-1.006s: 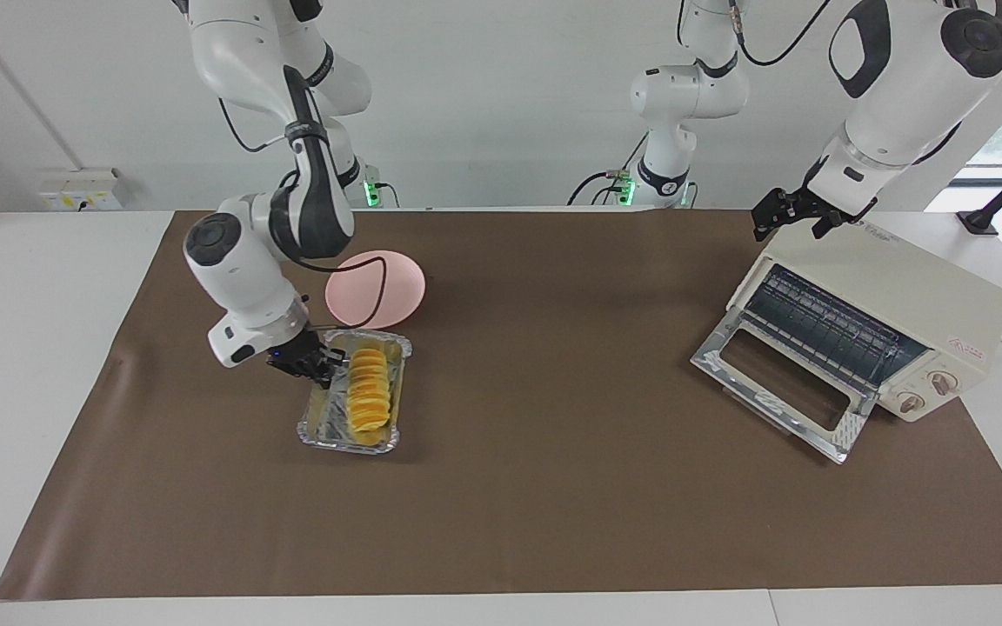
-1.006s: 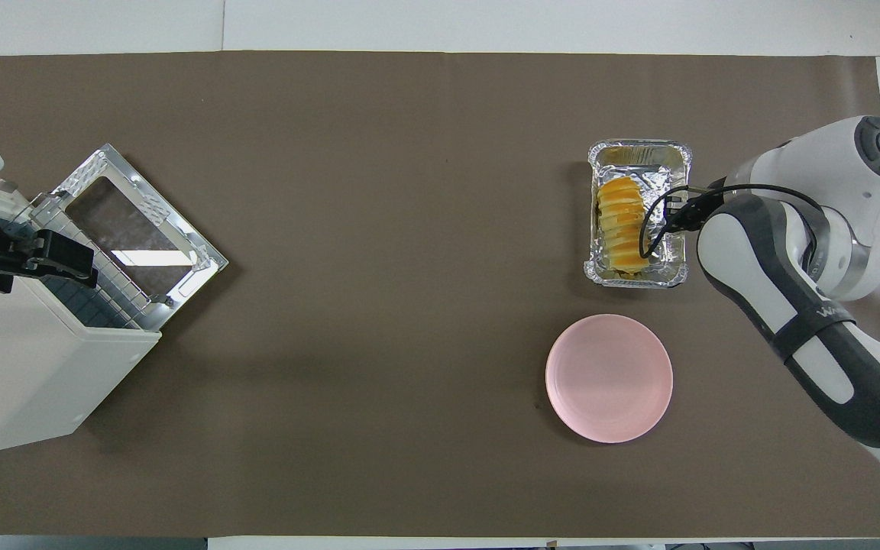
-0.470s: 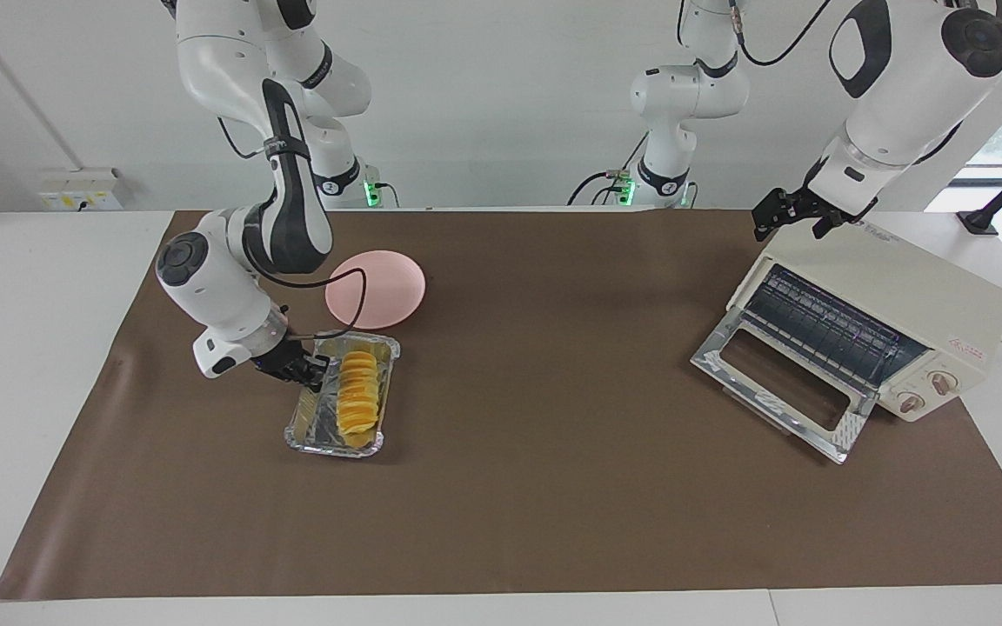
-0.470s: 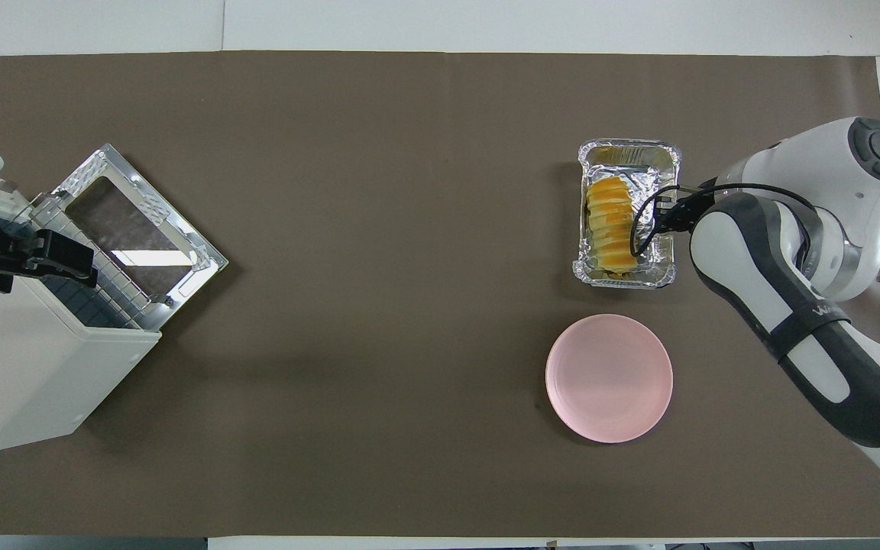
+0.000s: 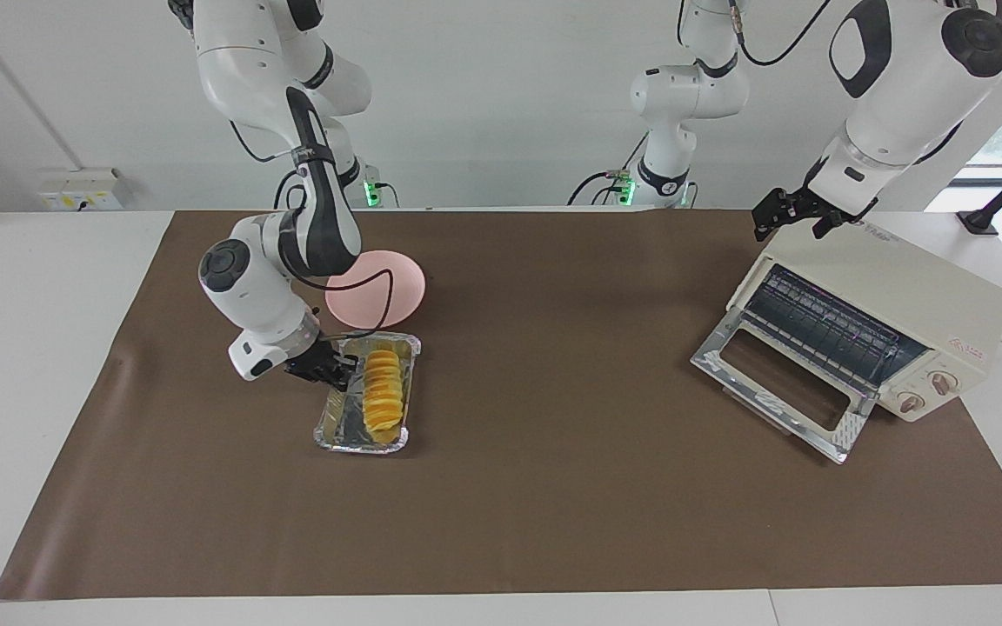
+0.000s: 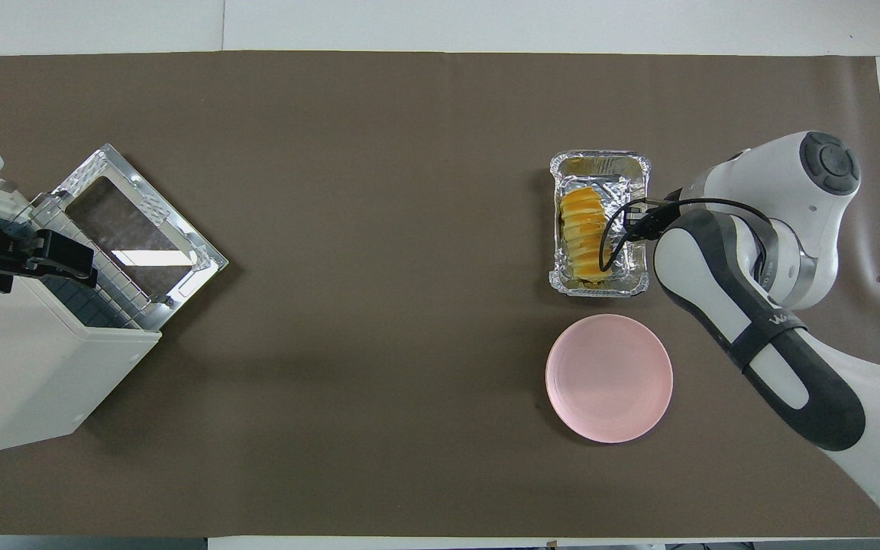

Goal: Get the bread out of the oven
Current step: 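Grasp the bread rolls in the tray with the right gripper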

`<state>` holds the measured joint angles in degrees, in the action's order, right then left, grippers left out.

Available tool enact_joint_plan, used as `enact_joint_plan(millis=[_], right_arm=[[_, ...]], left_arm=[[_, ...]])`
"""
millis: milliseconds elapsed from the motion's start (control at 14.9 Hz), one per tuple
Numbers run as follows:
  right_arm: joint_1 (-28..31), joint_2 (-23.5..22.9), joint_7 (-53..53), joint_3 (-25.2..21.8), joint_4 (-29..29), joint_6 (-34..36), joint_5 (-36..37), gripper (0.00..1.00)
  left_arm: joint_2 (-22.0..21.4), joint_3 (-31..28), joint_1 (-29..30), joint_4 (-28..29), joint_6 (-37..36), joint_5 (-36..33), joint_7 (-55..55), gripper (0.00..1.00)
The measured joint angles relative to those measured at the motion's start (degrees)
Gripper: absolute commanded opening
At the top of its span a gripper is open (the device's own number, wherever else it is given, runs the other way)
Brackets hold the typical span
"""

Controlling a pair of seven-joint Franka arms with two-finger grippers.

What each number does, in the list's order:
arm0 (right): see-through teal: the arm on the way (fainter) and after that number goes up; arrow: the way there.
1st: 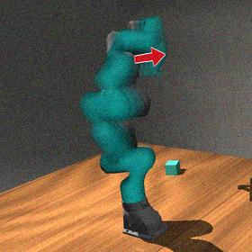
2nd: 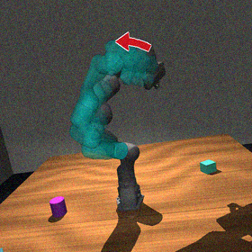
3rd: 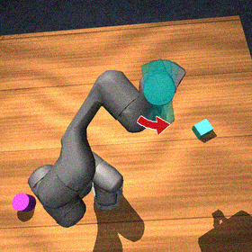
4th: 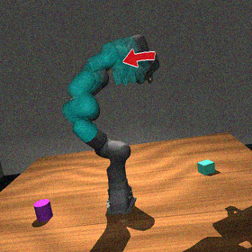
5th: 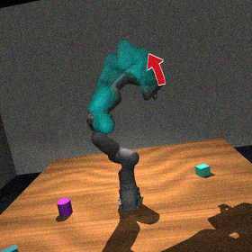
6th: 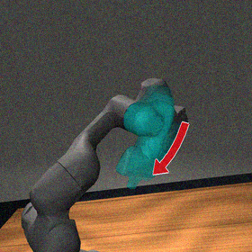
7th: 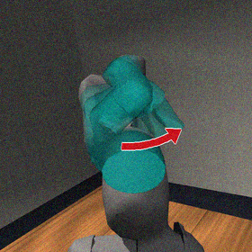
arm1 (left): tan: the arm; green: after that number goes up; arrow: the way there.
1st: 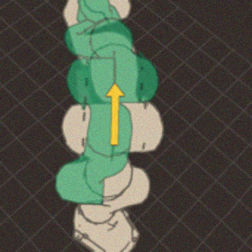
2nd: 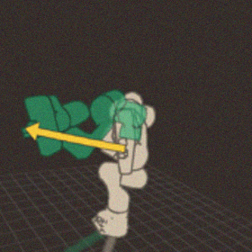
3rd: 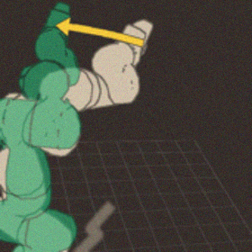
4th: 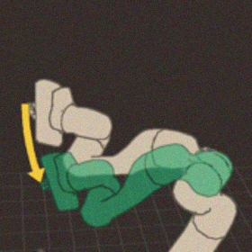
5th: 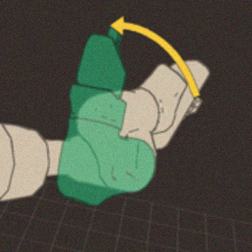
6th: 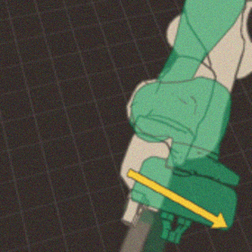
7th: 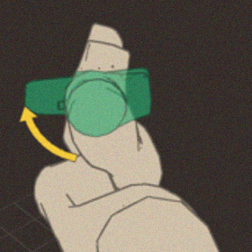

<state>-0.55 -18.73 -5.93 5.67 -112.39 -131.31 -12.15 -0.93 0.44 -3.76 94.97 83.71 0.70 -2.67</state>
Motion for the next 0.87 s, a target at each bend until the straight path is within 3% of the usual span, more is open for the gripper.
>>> enact_joint_plan(millis=[470, 872], right_arm=[[-1.2, 2.94, 0.07, 0.01, 6.48, 9.55, 10.27, 1.0], [-6.34, 1.09, -0.18, 0.1, 6.21, 6.56, 10.53, 1.0]], left_arm=[[0.0, 0.0, 0.0, 0.0, 0.01, 0.0, 0.0, 1.0], [0.0, 0.0, 0.0, 0.0, 0.01, 0.0, 0.0, 1.0]])
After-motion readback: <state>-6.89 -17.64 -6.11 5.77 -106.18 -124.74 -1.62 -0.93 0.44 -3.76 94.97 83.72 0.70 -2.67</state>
